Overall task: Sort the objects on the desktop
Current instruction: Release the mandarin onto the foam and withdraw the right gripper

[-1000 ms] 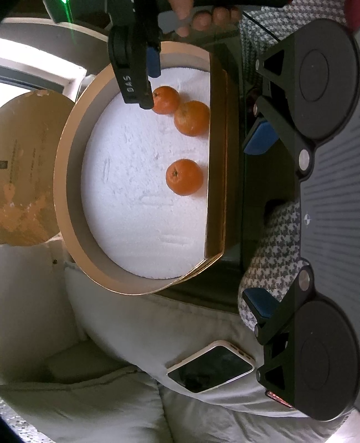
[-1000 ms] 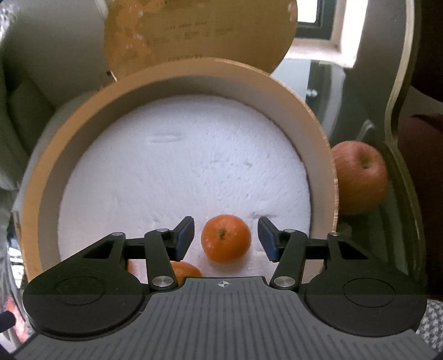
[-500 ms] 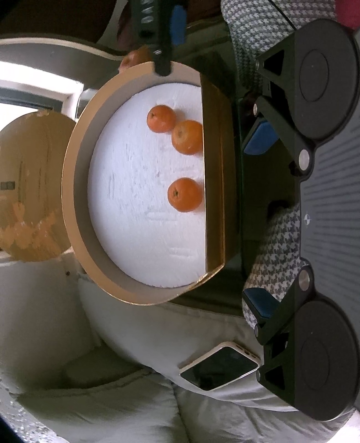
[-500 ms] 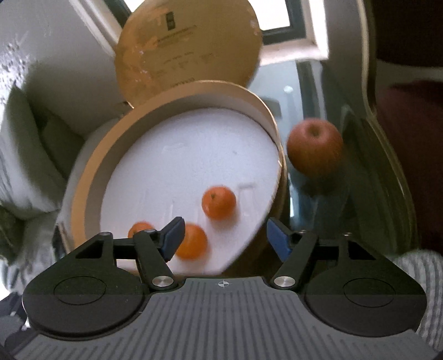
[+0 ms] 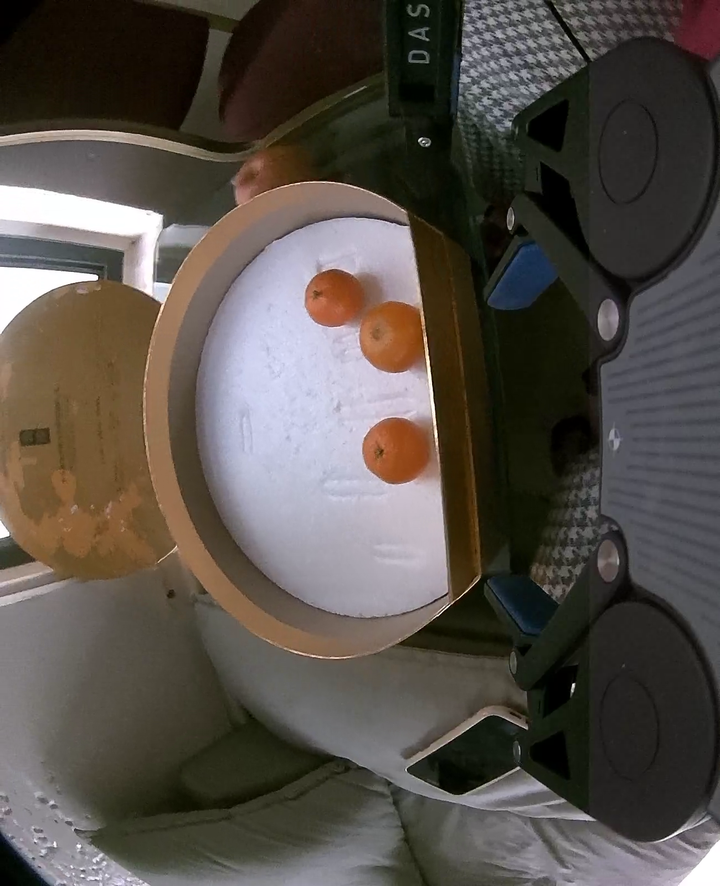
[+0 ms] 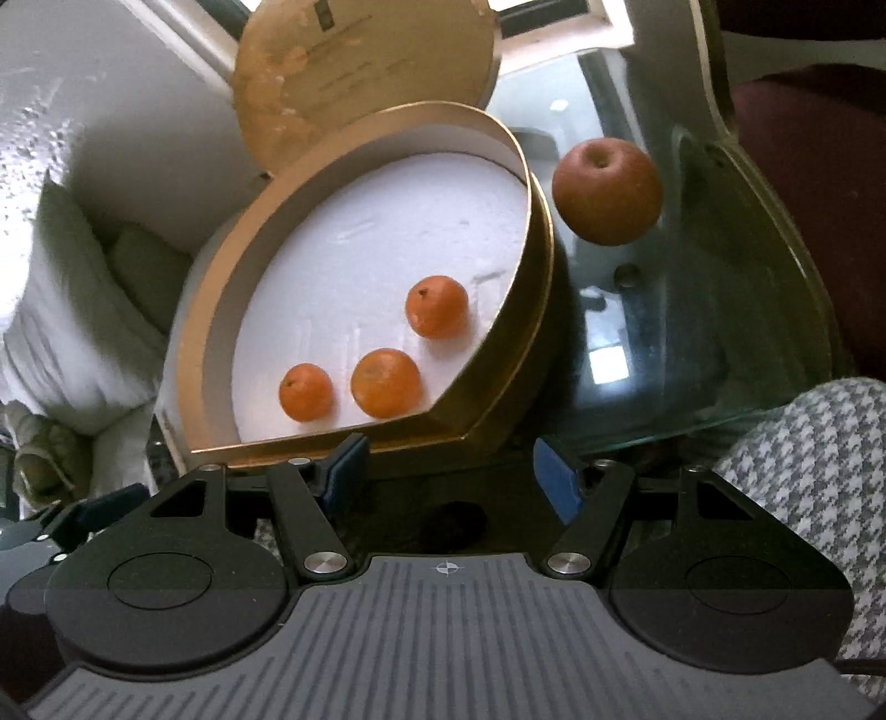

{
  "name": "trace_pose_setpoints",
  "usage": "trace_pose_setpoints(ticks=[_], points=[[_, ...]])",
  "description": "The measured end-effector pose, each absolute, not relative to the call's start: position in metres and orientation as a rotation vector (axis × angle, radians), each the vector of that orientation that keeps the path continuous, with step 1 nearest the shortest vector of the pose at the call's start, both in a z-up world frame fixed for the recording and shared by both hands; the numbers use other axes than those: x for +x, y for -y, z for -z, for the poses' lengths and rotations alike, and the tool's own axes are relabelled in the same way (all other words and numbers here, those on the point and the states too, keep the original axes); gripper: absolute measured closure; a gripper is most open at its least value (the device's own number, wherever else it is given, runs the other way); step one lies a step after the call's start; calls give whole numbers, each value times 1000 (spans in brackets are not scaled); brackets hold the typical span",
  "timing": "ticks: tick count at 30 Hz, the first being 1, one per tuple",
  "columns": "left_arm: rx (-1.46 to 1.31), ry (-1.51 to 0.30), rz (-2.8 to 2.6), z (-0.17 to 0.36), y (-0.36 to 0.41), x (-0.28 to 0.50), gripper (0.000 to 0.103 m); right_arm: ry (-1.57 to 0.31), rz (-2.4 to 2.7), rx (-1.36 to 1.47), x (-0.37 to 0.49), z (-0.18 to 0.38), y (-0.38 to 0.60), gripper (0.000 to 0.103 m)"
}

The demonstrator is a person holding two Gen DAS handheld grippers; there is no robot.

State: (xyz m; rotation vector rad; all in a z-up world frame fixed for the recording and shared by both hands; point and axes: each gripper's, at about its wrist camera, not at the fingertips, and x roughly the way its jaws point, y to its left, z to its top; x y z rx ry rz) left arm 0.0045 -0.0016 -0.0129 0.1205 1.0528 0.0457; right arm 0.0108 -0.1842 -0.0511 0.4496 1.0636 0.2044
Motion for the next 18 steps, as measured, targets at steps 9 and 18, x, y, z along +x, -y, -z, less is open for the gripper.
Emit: trace_pose_setpoints(ticks=[9,18], points=[[141,-1069,-34,18,7,4,1,-1085,-216,466,11,57,186,32],[135,-1079,-31,21,6,6,1,-1097,-218,458,13,56,185,32]])
